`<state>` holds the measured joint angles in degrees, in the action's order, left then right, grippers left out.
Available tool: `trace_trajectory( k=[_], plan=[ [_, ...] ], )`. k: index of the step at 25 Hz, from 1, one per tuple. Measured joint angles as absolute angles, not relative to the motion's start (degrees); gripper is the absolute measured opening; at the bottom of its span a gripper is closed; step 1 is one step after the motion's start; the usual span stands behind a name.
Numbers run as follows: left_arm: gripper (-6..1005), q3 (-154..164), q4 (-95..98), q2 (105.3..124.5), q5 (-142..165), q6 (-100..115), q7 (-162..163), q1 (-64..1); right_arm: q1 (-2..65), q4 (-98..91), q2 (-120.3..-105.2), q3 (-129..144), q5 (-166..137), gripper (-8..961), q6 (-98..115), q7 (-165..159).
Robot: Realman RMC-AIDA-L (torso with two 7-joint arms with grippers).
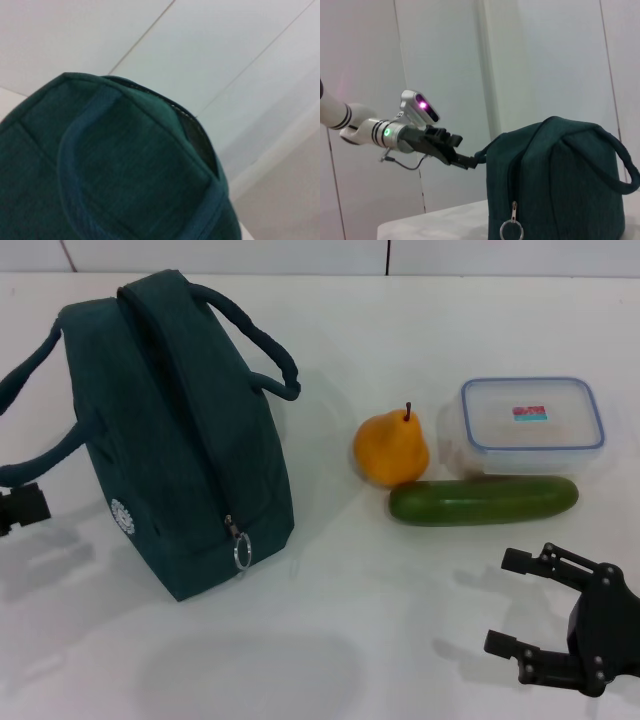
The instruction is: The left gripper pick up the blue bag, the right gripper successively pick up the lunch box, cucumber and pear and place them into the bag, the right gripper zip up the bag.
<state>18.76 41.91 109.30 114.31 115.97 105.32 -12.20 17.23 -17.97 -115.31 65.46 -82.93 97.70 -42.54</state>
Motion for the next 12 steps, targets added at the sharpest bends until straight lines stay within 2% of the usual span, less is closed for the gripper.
trace_trajectory(
  k=[7, 12],
  plan=[
    [742, 30.41, 43.37, 106.41, 113.96, 116.54, 113.58, -14.62, 17.42, -18.01, -115.31, 65.48, -82.88, 842, 97.71, -42.54],
    [733, 33.58, 43.35, 105.92, 113.81, 116.63, 115.91, -16.88, 17.57, -18.02, -115.31, 65.48, -82.88, 842, 97.56, -42.53]
  ],
)
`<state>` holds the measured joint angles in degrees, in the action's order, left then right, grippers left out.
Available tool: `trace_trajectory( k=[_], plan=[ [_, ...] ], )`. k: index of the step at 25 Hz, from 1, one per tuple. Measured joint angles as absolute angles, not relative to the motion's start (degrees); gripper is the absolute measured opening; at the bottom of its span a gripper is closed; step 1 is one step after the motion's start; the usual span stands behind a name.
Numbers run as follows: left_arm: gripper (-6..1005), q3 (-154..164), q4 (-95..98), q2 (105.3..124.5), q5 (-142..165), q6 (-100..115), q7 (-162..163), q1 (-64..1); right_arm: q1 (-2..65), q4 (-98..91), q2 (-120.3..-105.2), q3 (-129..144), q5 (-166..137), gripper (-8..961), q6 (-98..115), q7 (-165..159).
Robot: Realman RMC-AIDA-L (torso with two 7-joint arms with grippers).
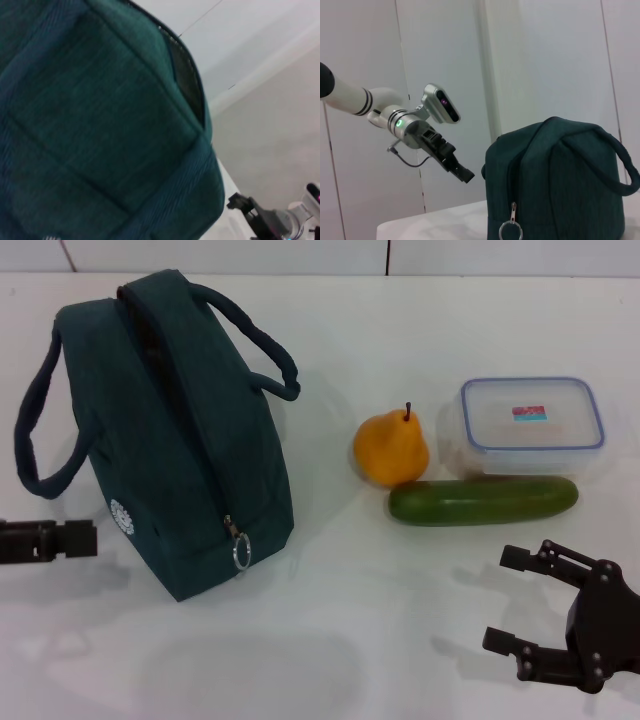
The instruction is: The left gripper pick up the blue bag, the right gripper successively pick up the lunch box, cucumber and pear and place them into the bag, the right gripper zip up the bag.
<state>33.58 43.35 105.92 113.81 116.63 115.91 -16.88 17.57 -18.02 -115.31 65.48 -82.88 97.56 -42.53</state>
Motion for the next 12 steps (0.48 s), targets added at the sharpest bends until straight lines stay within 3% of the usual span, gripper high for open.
trace_trajectory(
  k=[12],
  plan=[
    [710, 31.91, 43.86, 103.26, 102.13, 116.44, 125.72, -18.10, 17.58, -17.93, -115.31, 65.54, -82.88, 842, 97.44, -42.53]
  ],
)
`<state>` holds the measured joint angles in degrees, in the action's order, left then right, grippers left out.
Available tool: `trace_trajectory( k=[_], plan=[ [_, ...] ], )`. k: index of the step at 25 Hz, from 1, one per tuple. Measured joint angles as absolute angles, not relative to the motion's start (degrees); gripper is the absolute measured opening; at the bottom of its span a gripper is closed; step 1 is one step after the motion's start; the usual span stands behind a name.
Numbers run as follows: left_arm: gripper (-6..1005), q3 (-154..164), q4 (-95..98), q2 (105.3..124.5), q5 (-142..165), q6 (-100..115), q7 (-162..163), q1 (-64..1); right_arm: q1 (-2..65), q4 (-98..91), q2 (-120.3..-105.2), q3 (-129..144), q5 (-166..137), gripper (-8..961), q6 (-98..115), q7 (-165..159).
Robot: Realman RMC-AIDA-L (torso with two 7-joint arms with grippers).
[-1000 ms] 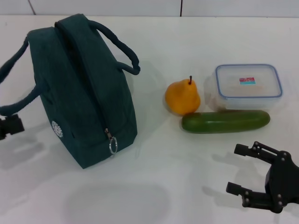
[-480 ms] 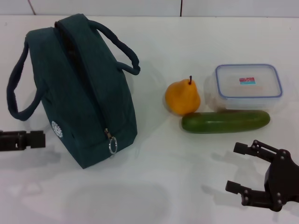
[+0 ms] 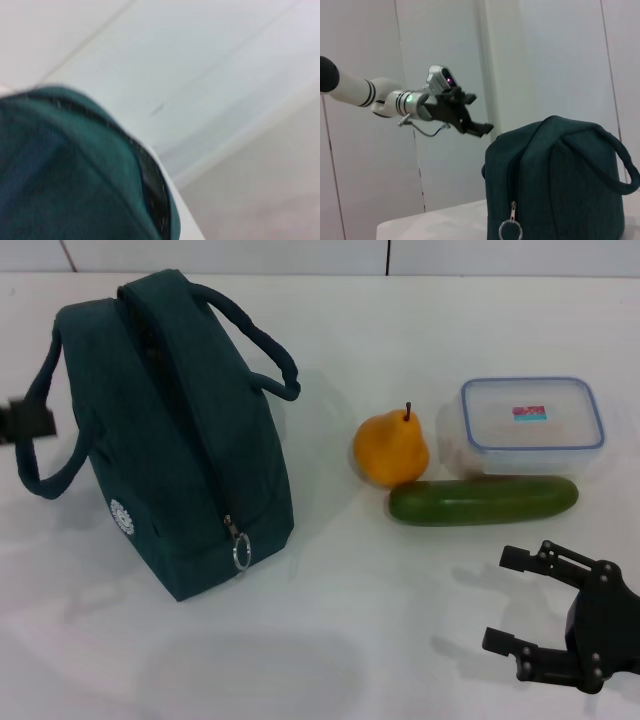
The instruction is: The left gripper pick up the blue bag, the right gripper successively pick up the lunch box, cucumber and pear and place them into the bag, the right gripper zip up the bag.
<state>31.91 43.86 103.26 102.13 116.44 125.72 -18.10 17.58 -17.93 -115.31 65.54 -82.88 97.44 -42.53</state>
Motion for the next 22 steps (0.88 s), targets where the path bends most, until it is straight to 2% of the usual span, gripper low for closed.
trace_trajectory(
  k=[13, 22],
  plan=[
    [686, 24.96, 55.21, 102.78, 111.53, 109.87, 140.88, -23.52, 17.84, -17.92, -115.40, 65.50, -82.42, 841, 97.59, -42.53],
    [669, 25.66, 58.45, 104.72, 122.41, 109.75, 146.53, -27.88, 17.84, -18.10, -115.40, 65.47, -82.19, 841, 97.71, -42.53]
  ],
)
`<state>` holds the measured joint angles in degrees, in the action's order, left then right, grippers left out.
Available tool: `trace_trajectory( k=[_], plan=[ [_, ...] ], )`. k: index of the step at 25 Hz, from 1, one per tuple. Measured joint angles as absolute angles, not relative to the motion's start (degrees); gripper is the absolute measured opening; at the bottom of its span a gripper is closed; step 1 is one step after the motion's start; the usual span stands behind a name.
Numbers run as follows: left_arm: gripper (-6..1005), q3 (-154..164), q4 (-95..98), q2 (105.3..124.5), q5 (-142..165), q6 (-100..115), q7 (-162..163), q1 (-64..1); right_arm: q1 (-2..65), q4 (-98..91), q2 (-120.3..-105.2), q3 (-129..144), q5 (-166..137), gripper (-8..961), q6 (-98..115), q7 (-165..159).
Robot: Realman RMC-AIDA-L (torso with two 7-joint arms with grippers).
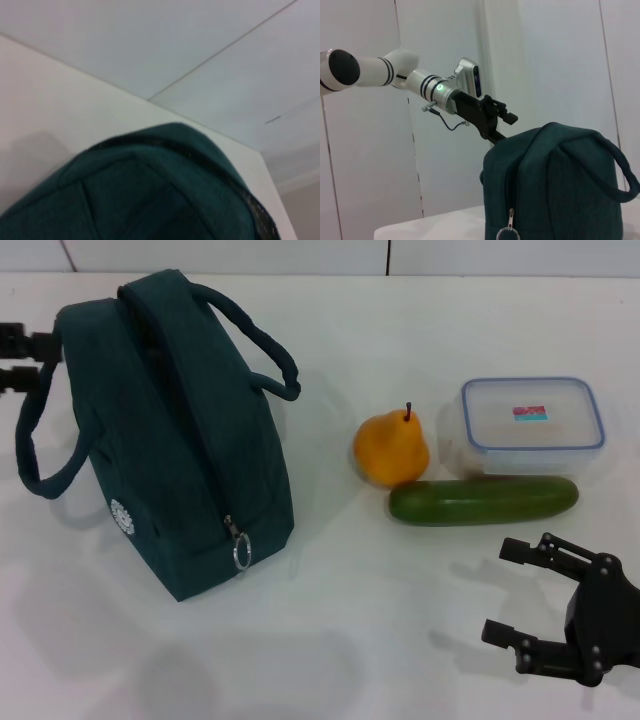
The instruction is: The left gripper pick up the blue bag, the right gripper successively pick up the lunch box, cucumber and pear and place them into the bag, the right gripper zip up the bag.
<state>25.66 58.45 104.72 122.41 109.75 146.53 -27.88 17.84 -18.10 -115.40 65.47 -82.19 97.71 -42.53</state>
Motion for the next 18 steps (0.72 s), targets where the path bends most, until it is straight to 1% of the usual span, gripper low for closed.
trace_trajectory(
  k=[4, 11, 18],
  plan=[
    [661, 25.97, 57.59, 105.66, 123.96, 109.66, 146.67, -29.47, 17.84, -18.11, -115.40, 65.47, -82.17, 841, 97.52, -42.53],
    [648, 28.07, 57.53, 106.22, 126.43, 108.38, 147.27, -31.36, 17.84, -17.96, -115.40, 65.47, -82.17, 841, 97.46, -42.49],
    [635, 28.13, 57.84, 107.63, 130.56, 107.71, 147.29, -33.84, 17.84, -18.00, -115.39, 65.47, -82.17, 842, 97.37, -42.44]
  ],
)
